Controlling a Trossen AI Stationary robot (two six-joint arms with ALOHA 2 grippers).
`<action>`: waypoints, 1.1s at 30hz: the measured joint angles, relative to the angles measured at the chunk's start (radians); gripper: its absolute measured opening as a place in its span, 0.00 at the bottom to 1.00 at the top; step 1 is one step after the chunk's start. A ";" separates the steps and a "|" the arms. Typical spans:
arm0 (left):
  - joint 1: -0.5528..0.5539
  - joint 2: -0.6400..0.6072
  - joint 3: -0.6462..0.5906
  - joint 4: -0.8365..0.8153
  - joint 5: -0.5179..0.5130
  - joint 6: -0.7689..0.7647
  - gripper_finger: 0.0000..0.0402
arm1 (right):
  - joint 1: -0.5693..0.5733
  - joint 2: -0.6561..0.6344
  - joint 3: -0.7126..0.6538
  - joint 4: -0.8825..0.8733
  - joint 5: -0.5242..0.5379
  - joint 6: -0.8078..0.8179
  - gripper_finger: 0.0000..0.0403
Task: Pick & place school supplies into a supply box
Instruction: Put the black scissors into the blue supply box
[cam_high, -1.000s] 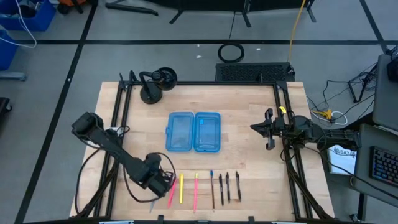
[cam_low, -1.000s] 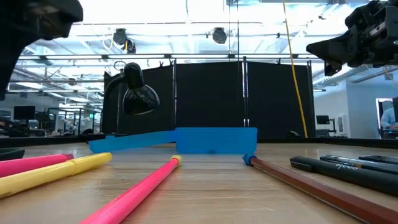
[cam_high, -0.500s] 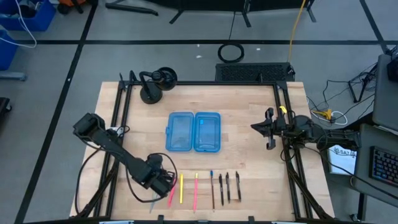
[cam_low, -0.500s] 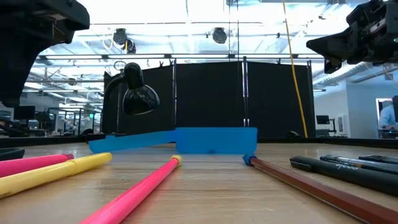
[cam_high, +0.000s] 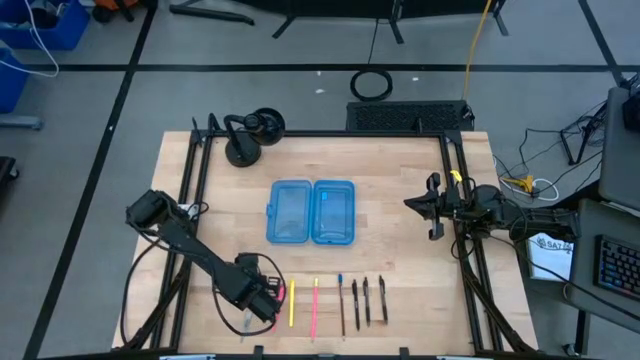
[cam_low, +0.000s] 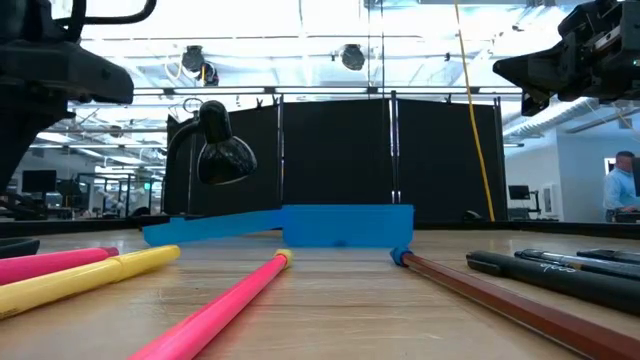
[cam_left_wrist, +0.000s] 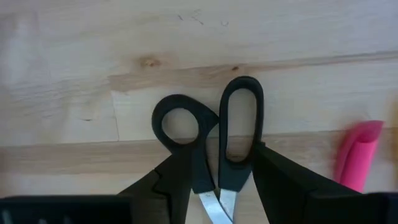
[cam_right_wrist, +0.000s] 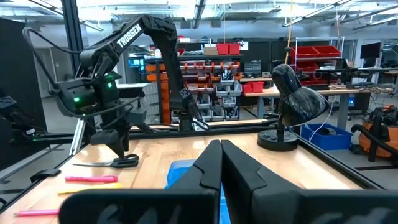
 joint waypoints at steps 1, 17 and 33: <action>0.000 0.002 0.000 0.000 -0.001 -0.002 0.41 | 0.000 0.000 0.000 0.000 0.000 0.000 0.00; -0.007 0.002 0.000 0.000 -0.035 -0.021 0.41 | 0.000 0.000 0.000 0.000 0.000 0.000 0.00; -0.033 0.002 -0.116 0.141 -0.080 -0.073 0.41 | 0.000 0.000 0.000 0.000 0.000 0.000 0.00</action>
